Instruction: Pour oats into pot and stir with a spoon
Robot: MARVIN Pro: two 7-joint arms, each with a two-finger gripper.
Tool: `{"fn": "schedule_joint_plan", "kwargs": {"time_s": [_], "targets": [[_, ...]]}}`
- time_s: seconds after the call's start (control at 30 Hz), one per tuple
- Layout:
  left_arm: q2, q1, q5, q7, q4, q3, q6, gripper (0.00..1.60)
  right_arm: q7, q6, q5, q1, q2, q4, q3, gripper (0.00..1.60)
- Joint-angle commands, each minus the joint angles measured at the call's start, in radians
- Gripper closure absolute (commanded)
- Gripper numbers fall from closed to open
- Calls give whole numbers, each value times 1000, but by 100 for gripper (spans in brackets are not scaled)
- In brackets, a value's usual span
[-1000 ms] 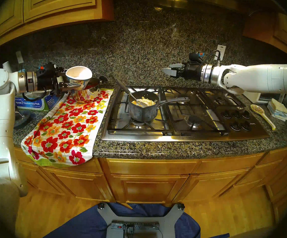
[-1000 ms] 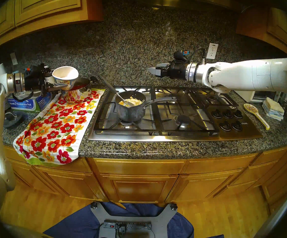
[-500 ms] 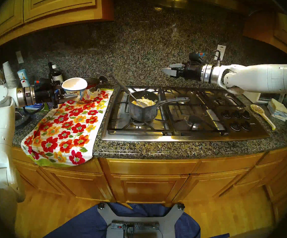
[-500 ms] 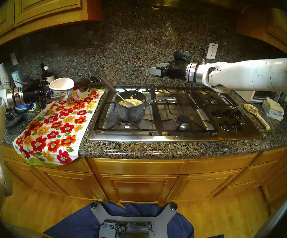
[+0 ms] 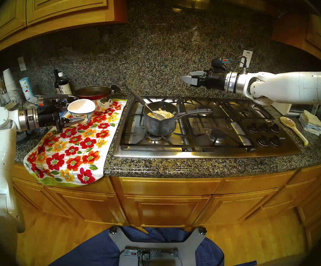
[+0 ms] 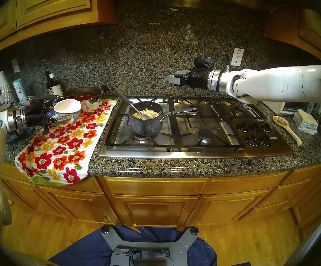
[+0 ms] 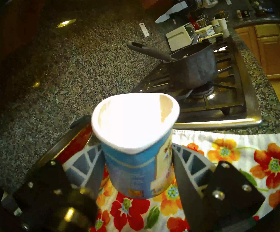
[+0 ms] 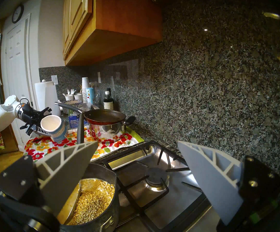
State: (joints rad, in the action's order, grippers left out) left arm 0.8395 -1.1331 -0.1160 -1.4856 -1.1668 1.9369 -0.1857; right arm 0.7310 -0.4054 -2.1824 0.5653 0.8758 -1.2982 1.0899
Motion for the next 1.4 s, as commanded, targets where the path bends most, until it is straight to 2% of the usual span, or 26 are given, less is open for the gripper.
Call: {"fn": "schedule_joint_plan", "kwargs": {"time_s": [0.0,0.2,0.6,0.8,1.0,1.17,1.33,1.37], "targets": [[-5,-17,-62,2,28,44,-10,79,3,-6,-3,42,-2,10,-22,0],[-8,-27,-98,2,80,50,-29,80,3,-6,-4,42,-2,10,-21,0],[-22,-40,-101,2,153,13,-90,78,2,-6,-4,42,-2,9,-21,0],[-23,-35,-94,2,212,-7,-127,75,2,-6,-4,42,-2,9,-21,0],[-28,-9,-103,2,295,-32,-132,73,2,-6,-4,42,-2,9,-21,0],[-37,4,-114,2,329,-53,-143,69,2,-6,-4,42,-2,9,-21,0],[-49,2,-136,2,330,-74,-157,42,2,-6,-4,42,-2,9,-21,0],[-49,1,-137,2,326,-74,-160,0,2,-6,-4,42,-2,9,-21,0]]}}
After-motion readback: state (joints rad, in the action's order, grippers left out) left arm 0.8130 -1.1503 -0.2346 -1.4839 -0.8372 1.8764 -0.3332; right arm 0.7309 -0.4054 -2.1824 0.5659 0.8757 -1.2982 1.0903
